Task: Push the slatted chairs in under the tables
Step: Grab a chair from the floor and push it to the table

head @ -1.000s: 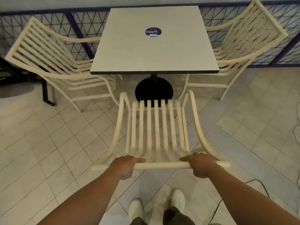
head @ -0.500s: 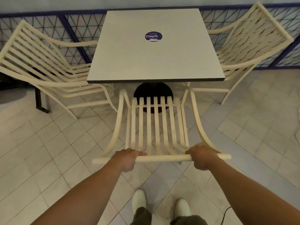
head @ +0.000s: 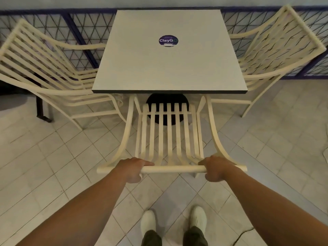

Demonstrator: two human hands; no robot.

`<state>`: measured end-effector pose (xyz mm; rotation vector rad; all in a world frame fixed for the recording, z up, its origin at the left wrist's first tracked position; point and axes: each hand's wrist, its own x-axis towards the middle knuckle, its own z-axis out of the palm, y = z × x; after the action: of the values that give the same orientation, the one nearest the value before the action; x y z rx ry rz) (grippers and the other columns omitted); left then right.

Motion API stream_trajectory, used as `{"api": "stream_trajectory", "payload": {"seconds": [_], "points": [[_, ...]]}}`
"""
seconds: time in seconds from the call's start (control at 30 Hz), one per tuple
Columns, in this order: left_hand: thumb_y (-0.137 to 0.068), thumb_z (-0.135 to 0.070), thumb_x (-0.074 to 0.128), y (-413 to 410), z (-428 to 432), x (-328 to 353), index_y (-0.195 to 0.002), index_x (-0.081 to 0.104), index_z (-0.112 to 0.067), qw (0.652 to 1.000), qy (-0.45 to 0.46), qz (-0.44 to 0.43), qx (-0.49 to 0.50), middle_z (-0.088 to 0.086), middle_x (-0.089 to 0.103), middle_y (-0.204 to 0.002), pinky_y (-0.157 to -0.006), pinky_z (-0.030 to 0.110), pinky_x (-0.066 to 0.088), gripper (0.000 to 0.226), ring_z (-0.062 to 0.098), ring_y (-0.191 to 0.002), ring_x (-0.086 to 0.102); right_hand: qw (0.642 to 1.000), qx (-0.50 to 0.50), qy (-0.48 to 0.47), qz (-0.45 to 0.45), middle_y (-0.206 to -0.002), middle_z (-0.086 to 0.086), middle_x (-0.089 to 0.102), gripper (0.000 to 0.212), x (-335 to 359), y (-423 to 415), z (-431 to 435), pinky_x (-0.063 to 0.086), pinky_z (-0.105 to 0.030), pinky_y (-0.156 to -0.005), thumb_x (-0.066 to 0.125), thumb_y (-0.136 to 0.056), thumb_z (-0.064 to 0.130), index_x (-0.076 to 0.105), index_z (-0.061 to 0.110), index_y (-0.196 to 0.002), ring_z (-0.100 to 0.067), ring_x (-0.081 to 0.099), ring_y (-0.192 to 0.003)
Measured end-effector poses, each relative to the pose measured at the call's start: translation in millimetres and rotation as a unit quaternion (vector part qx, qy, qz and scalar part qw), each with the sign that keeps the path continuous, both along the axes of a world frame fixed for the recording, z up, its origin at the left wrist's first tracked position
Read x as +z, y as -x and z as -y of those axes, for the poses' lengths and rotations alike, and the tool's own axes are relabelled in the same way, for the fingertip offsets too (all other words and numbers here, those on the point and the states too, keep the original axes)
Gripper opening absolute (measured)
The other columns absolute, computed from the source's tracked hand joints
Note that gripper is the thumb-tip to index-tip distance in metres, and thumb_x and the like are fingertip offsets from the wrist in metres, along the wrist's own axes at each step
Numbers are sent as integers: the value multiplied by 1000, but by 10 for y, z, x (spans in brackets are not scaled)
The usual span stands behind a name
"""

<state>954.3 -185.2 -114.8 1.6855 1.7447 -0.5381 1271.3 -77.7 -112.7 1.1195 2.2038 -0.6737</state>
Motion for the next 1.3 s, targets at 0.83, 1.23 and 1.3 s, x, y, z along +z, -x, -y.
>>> {"api": "stream_trajectory", "payload": {"seconds": [0.83, 1.23, 1.3], "points": [[-84, -5, 54, 196, -446, -70, -142, 30, -64, 1000, 11, 0, -7, -9, 49, -105, -56, 26, 39, 86, 6, -68, 47, 999, 1, -38, 10, -92, 12, 56, 55, -154, 145, -408, 51, -32, -78, 64, -78, 19, 55, 40, -129, -11, 56, -81], [-83, 6, 53, 134, -265, -5, -143, 27, -64, 999, 44, 20, -15, -8, 47, -102, -51, 22, 33, 96, 5, -66, 46, 999, -38, -16, 4, -99, 9, 56, 58, -138, 102, -240, 47, -28, -83, 67, -80, 14, 53, 35, -133, -11, 56, -86], [-84, 6, 52, 112, -224, 12, -143, 27, -64, 999, 38, 19, -13, -7, 49, -106, -52, 22, 34, 95, 5, -66, 47, 999, -45, -17, 0, -101, 9, 57, 58, -143, 82, -188, 48, -27, -83, 67, -80, 15, 53, 34, -133, -12, 57, -87]]}}
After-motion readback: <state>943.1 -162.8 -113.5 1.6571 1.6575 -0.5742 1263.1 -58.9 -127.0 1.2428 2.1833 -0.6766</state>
